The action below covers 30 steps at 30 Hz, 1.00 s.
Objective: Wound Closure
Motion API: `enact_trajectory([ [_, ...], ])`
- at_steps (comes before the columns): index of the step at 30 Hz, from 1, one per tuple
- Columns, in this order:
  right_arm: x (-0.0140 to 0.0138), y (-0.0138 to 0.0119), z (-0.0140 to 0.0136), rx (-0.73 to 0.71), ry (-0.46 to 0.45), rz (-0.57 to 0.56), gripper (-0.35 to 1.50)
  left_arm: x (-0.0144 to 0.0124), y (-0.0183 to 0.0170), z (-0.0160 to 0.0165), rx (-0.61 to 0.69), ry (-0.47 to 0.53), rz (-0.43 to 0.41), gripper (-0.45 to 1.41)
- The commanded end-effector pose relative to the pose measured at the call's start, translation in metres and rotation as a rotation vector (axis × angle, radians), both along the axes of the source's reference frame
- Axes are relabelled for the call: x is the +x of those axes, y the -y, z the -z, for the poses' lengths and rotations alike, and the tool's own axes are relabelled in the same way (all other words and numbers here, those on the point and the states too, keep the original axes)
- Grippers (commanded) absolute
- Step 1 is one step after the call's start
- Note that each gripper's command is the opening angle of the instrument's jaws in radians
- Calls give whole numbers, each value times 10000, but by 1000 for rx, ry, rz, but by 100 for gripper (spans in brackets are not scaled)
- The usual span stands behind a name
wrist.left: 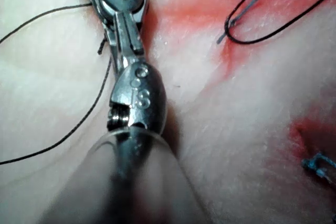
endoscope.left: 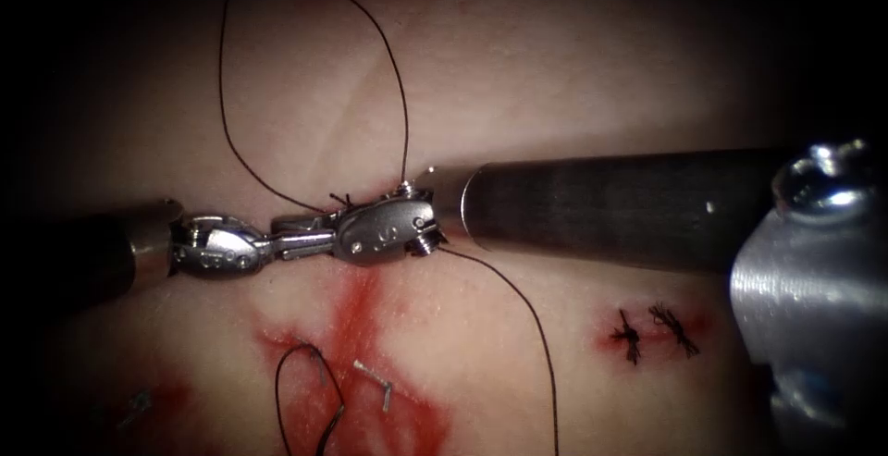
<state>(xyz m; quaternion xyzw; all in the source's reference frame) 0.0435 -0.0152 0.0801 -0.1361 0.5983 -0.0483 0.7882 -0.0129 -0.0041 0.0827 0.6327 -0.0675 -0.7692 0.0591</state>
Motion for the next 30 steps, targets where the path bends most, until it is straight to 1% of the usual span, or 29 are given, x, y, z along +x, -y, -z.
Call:
enact_trajectory([
  [1,7,4,-4,4,-2,-3,-35,-5,-1,-7,-1,1,-1,-45],
  [2,7,3,-4,4,-3,-6,-35,-5,-1,-7,-1,1,-1,-45],
  [3,7,2,-4,4,-7,-7,7,-5,-1,-6,-1,1,-1,-45],
  [5,7,0,-4,9,-27,15,106,-4,-1,-6,-1,1,-2,-45],
  [6,6,-2,-3,11,-28,15,131,-4,-1,-6,-1,0,1,-45],
  [7,4,-5,-2,8,-29,16,145,-4,-1,-6,-1,0,0,-45],
  [8,2,-5,0,31,-30,3,148,-3,0,-6,-1,0,-1,-45],
  [11,-14,-6,10,52,-46,12,148,0,0,-3,1,0,0,-45],
  [12,-30,-9,20,60,-68,18,148,4,0,0,3,-1,1,-45],
  [17,-76,-18,43,85,-94,26,148,24,0,11,15,-6,11,-45],
  [23,-138,-44,66,122,-114,-19,148,69,-15,23,-2,-63,53,-45],
  [25,-155,-52,71,124,-101,-38,148,87,-24,26,-11,-96,79,-45],
  [30,-184,-67,73,121,-80,-79,148,127,-43,28,-33,-169,137,-45],
])
